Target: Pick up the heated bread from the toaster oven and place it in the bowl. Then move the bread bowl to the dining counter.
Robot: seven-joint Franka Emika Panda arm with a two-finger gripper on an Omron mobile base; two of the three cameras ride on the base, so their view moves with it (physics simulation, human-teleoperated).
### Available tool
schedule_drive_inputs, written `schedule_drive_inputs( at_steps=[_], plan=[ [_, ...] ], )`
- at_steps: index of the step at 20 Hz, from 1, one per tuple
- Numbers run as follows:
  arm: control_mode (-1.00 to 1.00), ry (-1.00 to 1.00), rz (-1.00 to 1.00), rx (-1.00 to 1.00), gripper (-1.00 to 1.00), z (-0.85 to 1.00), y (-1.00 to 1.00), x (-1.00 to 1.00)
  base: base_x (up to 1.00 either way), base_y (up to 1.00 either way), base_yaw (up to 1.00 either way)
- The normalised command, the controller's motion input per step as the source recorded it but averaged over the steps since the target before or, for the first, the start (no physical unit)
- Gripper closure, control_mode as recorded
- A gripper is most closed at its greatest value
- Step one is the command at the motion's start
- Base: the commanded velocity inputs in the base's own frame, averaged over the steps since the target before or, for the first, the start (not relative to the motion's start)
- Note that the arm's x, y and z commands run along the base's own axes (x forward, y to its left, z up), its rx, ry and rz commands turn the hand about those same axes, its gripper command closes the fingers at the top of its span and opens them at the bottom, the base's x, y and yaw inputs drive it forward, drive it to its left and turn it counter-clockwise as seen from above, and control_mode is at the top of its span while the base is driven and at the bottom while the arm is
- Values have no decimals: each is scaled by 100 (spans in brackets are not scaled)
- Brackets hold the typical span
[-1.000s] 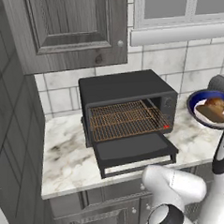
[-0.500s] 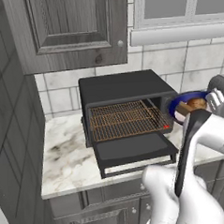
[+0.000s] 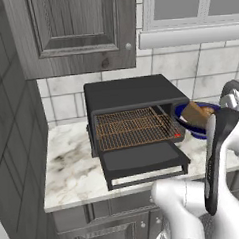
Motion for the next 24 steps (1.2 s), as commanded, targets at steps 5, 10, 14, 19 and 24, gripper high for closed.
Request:
schedule_drive_inputs(
  at_steps=[5,10,14,19,24],
  plan=[
    [-100,-1,0,8,100,0,0,0,0,0,0],
    [-100,0,0,0,100,0,0,0,0,0,0],
    [100,0,0,0,100,0,0,-2,-14,-8,5],
    [100,0,0,0,100,0,0,0,-24,-40,26],
    [100,0,0,0,100,0,0,0,-35,-43,64]
  ],
)
